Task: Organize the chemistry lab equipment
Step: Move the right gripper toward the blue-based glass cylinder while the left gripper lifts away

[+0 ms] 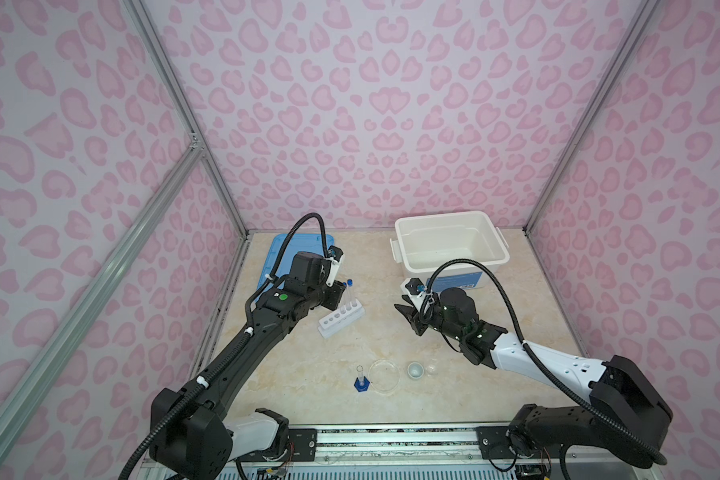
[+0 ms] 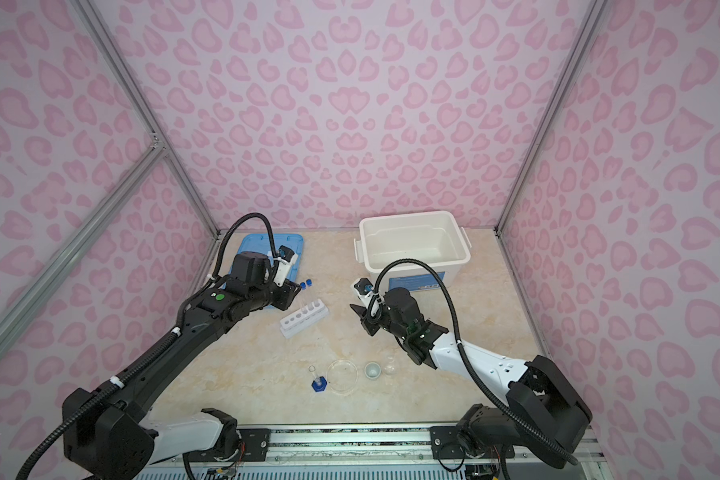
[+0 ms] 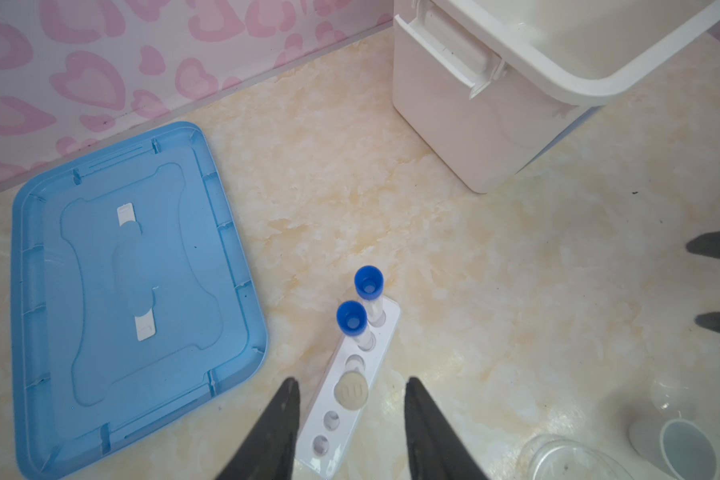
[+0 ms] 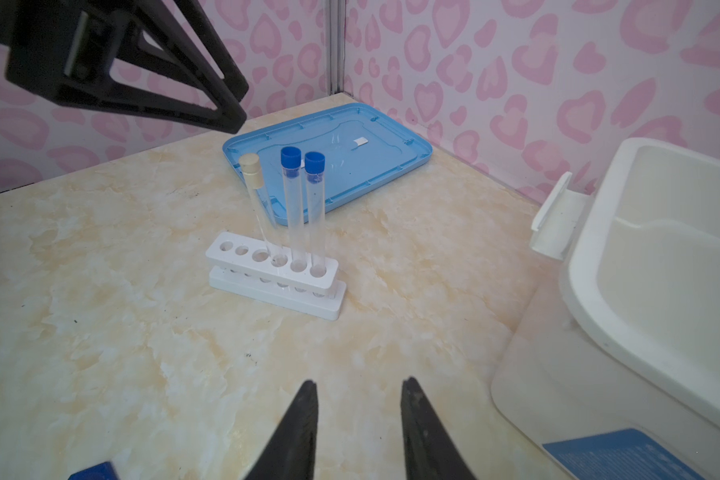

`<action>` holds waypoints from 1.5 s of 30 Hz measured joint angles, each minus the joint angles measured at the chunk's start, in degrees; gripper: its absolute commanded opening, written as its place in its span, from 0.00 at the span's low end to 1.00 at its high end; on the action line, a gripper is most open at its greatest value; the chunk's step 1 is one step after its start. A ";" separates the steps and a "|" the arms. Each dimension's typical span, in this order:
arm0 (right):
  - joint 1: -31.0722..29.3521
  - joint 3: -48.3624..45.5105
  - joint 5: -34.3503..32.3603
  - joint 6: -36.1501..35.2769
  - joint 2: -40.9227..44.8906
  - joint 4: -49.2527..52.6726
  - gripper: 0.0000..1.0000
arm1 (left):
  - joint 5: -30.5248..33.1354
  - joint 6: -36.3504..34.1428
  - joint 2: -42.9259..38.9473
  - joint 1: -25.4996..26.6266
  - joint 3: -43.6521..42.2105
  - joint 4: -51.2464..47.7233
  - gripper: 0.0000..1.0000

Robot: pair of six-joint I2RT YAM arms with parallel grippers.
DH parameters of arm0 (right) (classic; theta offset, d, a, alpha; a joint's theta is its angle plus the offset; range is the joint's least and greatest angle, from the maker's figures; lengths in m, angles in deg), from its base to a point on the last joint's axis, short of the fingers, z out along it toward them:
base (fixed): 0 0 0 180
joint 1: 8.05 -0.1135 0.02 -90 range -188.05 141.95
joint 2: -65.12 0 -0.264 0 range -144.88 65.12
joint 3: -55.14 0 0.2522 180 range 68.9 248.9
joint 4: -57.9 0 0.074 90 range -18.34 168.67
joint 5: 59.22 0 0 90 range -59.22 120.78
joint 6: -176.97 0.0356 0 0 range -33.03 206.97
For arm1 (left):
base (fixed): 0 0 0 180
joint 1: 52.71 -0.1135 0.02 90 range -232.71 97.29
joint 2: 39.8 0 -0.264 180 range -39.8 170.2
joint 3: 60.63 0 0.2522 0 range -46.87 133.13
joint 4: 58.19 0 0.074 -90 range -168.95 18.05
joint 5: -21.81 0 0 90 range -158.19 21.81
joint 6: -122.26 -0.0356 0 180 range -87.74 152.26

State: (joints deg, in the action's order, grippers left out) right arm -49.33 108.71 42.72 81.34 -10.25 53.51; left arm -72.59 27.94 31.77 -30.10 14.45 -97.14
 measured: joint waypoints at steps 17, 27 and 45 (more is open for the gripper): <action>-3.23 0.22 -4.13 -0.02 5.20 5.46 0.36 | -6.12 2.43 -9.66 -1.73 -2.67 3.41 0.57; -5.92 -0.28 -7.76 0.76 9.86 12.04 0.40 | -9.70 4.28 -16.39 -3.30 -5.97 5.86 0.63; -17.44 -4.31 -18.75 9.79 18.53 24.09 0.53 | -10.19 8.98 -25.99 -3.89 -11.37 8.59 0.98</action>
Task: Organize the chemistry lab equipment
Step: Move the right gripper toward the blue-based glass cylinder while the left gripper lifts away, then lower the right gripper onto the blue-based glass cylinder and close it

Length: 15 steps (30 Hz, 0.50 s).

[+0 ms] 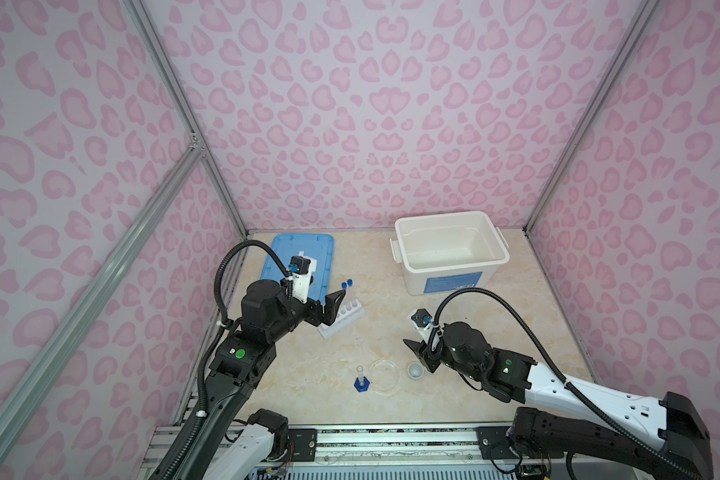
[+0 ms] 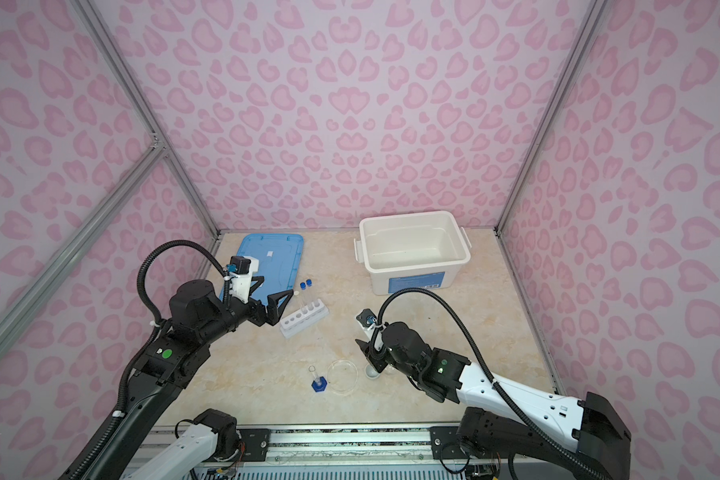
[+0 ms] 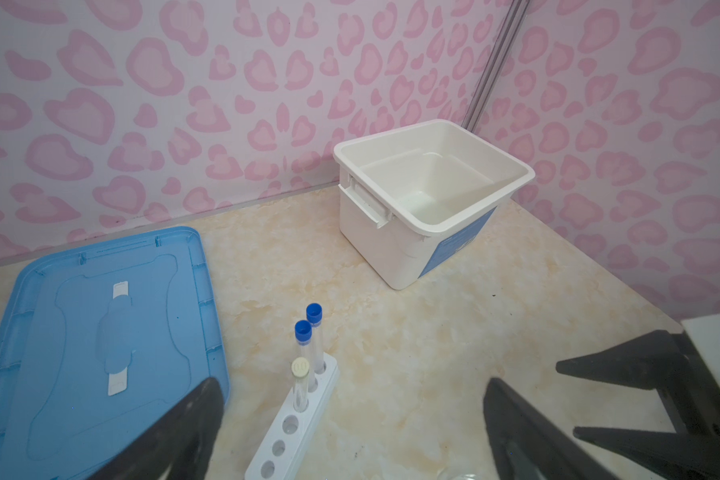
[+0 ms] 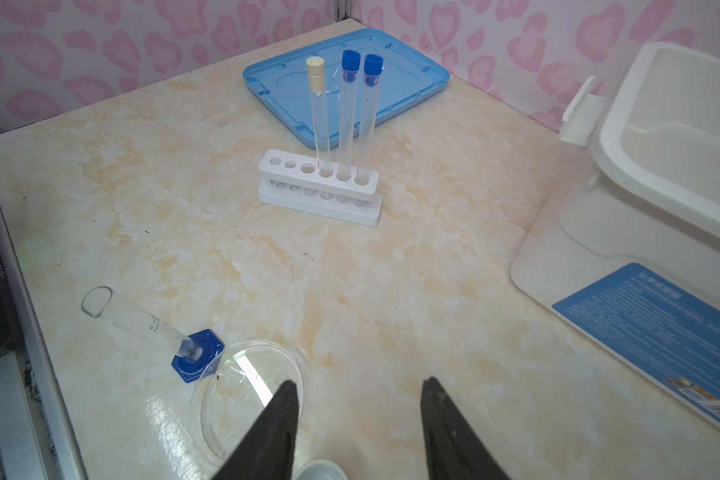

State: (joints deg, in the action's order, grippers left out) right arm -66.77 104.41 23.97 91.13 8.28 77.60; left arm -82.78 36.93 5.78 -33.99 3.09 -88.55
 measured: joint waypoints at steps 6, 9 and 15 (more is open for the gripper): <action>-4.79 -0.24 -4.61 3.82 0.48 1.75 0.67 | 1.11 0.87 -1.09 -0.13 -0.02 0.35 0.98; -8.07 -0.22 -7.08 5.38 -0.66 2.51 0.71 | 1.38 1.14 -1.60 -0.26 -0.66 0.44 0.98; -15.96 -0.15 -11.82 8.72 -6.71 0.96 0.70 | 1.84 0.96 -3.43 -0.39 -2.25 1.51 0.97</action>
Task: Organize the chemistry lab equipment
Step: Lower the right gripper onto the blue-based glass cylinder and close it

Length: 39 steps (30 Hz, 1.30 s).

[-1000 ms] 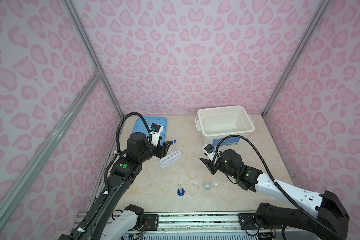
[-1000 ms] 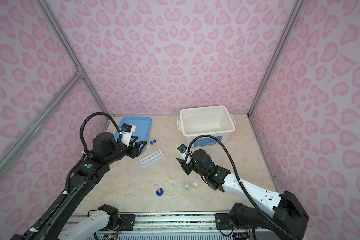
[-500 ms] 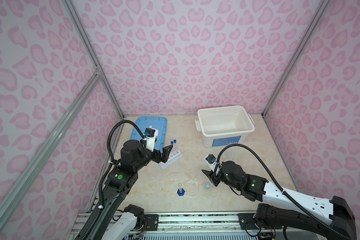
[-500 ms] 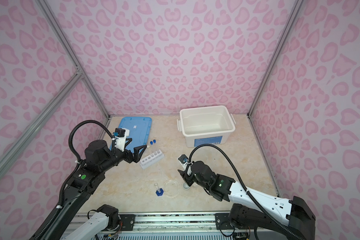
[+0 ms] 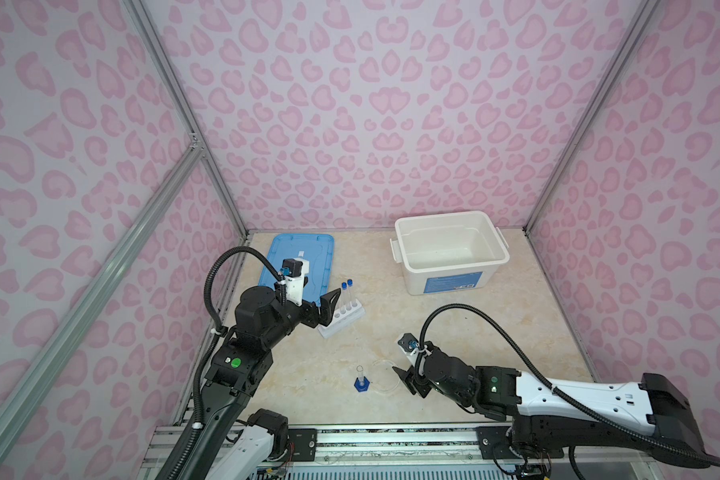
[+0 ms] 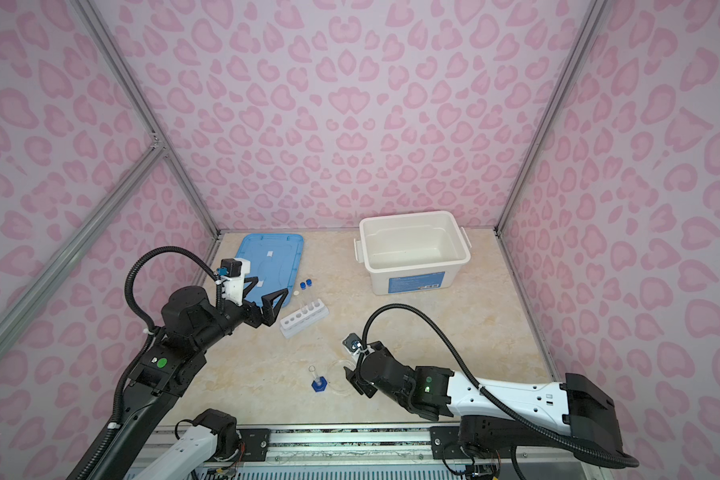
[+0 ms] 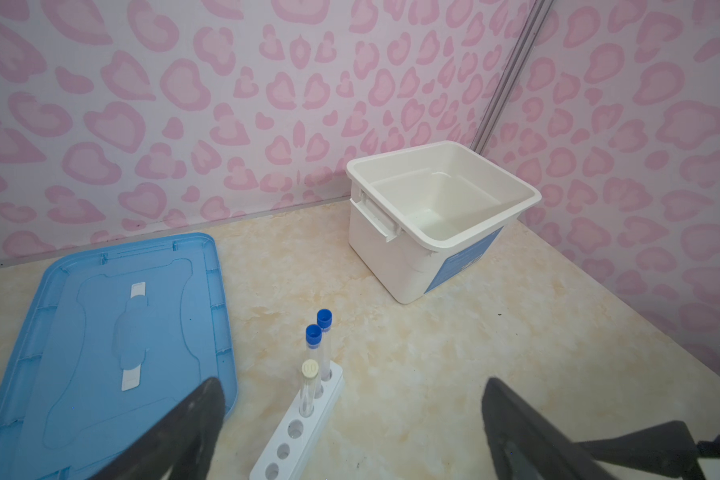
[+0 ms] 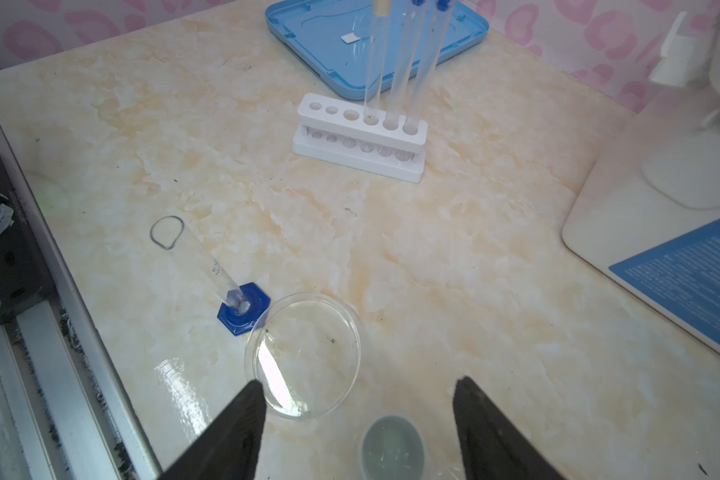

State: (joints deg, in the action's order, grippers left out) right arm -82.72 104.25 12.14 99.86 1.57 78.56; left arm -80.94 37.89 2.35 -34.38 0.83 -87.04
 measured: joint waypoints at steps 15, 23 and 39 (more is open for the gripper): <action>-5.49 9.92 3.56 0.72 -20.22 -11.17 0.55 | 1.51 -1.81 -2.25 -0.48 -2.93 0.37 0.96; -5.51 10.32 3.63 -0.31 -21.81 -12.44 0.52 | 0.72 -2.27 -2.32 -0.63 -2.93 0.37 0.97; -3.50 9.79 4.00 -2.27 -25.49 -18.62 0.38 | -0.94 -2.67 -1.62 -0.85 -2.91 0.35 0.98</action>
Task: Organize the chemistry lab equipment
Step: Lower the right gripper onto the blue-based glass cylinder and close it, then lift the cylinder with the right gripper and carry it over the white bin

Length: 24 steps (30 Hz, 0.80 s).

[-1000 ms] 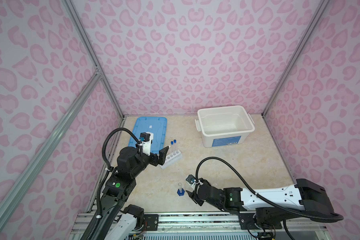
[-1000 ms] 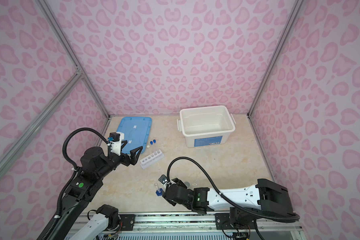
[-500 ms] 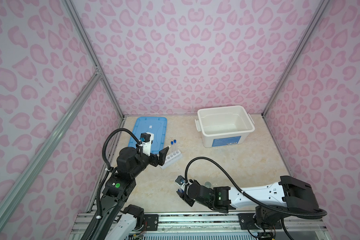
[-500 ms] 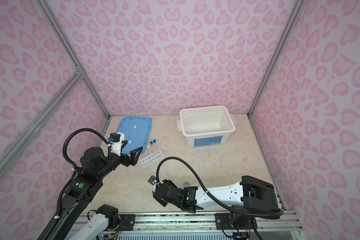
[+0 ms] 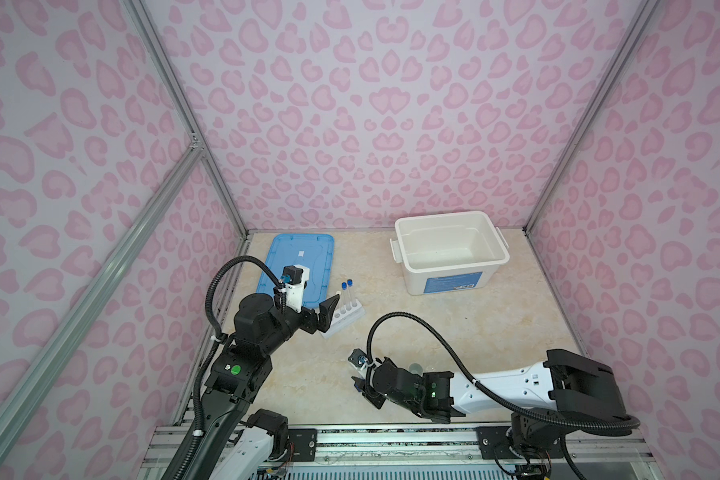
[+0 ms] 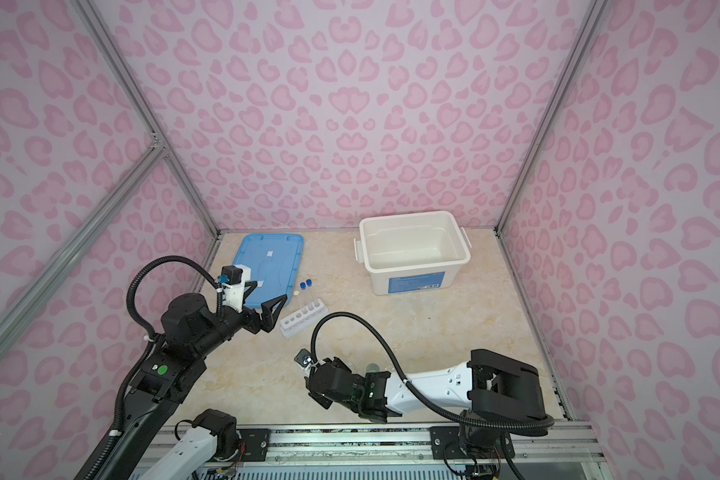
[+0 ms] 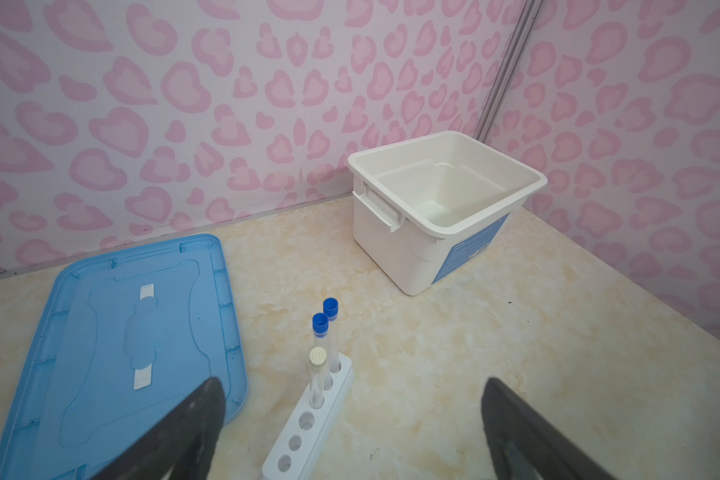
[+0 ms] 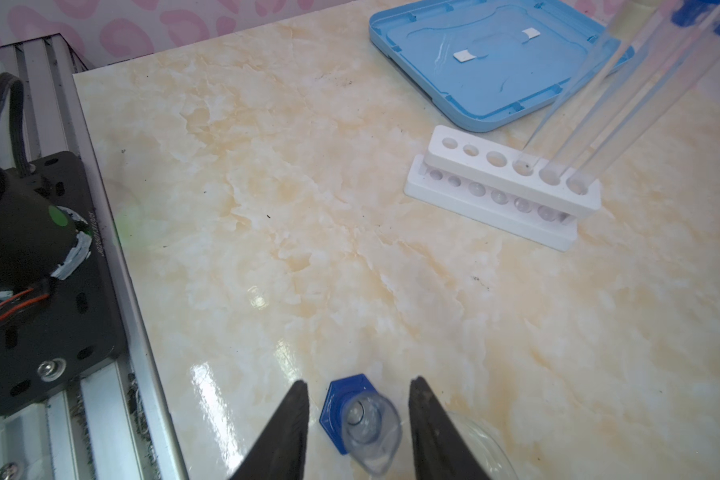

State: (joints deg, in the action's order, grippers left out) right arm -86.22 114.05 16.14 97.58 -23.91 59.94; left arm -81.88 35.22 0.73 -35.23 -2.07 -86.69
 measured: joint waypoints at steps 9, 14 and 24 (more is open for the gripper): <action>0.98 -0.07 0.74 -0.57 -0.68 -1.20 0.22 | -0.04 -0.15 0.55 -0.28 0.04 0.00 0.98; 1.25 0.52 1.20 -1.18 -0.81 -0.63 0.18 | 0.00 -0.46 0.87 -0.28 0.09 -0.15 0.98; 3.39 3.85 4.09 -3.48 3.61 5.16 0.15 | 0.02 -0.81 2.36 -0.50 1.97 -0.28 0.99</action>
State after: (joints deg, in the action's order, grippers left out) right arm -82.83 117.89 20.23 94.11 -20.31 65.10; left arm -81.86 34.41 3.09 -35.74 -0.11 -86.98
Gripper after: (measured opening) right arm 0.162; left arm 0.988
